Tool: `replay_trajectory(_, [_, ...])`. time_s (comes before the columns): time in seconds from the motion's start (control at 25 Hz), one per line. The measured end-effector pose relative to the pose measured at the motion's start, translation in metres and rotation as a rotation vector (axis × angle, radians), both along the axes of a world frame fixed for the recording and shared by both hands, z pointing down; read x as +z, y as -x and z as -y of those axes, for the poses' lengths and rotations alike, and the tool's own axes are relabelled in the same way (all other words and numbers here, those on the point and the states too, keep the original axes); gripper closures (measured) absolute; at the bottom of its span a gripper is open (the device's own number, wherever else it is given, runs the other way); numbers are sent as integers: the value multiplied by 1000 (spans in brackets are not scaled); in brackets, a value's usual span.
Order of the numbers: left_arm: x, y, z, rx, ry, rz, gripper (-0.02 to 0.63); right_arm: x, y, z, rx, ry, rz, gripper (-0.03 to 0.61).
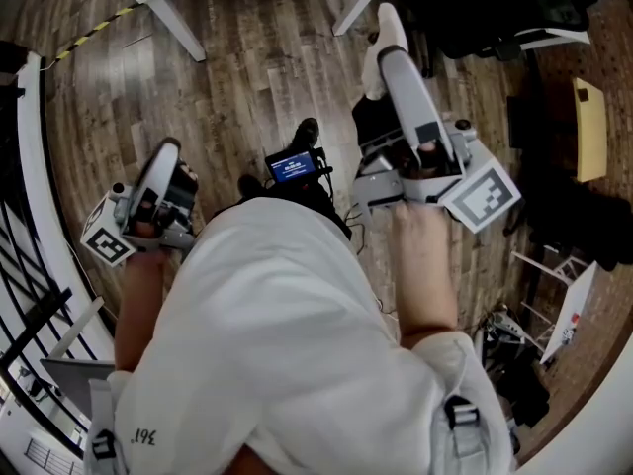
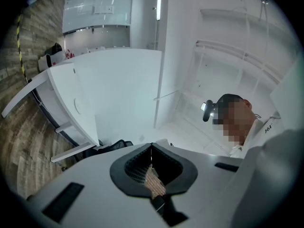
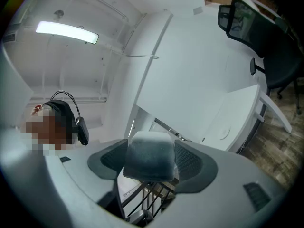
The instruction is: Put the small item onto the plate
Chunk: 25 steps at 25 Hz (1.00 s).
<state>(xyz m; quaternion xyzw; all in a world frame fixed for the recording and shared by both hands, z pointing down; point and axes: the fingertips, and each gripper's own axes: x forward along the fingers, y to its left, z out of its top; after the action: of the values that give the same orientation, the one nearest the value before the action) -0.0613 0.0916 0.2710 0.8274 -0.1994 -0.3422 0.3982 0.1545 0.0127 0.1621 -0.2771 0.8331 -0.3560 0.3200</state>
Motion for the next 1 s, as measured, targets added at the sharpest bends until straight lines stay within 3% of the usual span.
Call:
replay_trajectory(0.28, [-4,10,-8,-15,-10,7,607,-9,8,-3,-4,-13,-8,265])
replay_trajectory(0.68, [2,11,-4,1,-5,7,607,14,-1,8,21,78,53,265])
replay_trajectory(1.0, [6,16,0,-8,10,-1,607,27,11,18,2,111,27,265])
